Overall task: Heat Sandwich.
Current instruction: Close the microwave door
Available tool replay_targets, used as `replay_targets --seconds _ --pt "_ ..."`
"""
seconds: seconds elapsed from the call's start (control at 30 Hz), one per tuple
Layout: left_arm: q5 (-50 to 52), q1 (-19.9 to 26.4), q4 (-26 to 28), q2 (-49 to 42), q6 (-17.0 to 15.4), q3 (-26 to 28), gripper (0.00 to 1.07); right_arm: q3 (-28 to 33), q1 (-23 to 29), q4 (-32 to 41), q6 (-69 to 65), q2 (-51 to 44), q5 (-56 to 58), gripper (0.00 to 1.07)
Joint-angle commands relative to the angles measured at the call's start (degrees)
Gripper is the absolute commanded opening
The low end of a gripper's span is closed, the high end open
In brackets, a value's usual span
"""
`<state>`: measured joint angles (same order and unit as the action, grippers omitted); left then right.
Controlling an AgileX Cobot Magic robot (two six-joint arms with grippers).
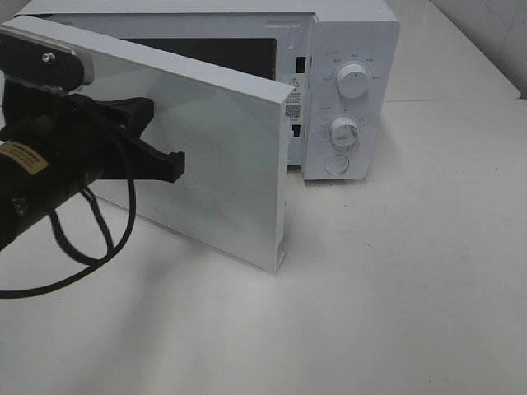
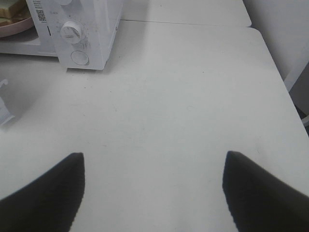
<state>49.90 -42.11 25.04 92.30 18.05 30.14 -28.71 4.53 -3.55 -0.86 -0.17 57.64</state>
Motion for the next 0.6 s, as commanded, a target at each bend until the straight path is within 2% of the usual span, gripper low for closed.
replay_targets --seconds 0.03,0.37,0.6 --pt "0.63 -0.92 2.29 2.18 0.23 3.32 0.0 0.11 -0.46 -0.34 -0.46 -1.49 -0.52 0.76" --pt "-2.86 -0.92 2.23 8.48 0.23 13.29 0.0 0.11 -0.46 -0.34 -0.46 -1.49 -0.52 0.76" --pt "-3.78 -0.92 2.12 12.38 0.23 18.28 0.0 0.11 -0.46 -0.34 -0.46 -1.49 -0.52 0.76"
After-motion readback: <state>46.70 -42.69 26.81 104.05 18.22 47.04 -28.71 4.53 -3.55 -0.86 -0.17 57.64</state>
